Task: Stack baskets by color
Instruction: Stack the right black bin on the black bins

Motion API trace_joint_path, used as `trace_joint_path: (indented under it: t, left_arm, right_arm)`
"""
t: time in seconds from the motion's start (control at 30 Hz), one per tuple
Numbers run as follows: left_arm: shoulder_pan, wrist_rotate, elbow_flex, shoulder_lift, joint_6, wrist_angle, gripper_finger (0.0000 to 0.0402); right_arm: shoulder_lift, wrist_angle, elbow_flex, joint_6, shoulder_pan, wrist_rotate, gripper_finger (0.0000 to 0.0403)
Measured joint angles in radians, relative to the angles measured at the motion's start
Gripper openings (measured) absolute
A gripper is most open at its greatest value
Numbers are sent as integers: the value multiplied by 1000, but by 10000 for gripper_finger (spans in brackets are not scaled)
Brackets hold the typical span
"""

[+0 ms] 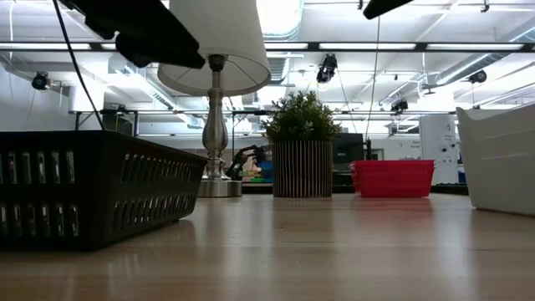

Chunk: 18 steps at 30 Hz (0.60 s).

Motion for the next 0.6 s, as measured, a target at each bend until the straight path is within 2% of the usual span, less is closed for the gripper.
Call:
trace_joint_path:
  t: [0.13,0.27,0.47,0.6]
  left_arm:
    - [0,60,66,51,-115,-122,144]
    - [0,159,174,116,-281,-316,144]
    - [-1,333,373,217,-702,-784,144]
    - [-12,384,443,251,-901,-968,144]
  right_arm:
    - [-1,9,-11,-11,2,0,9]
    - [-3,11,-12,-24,2,0,9]
    - [-5,12,-14,-60,2,0,9]
    - [-5,14,-28,-67,2,1,9]
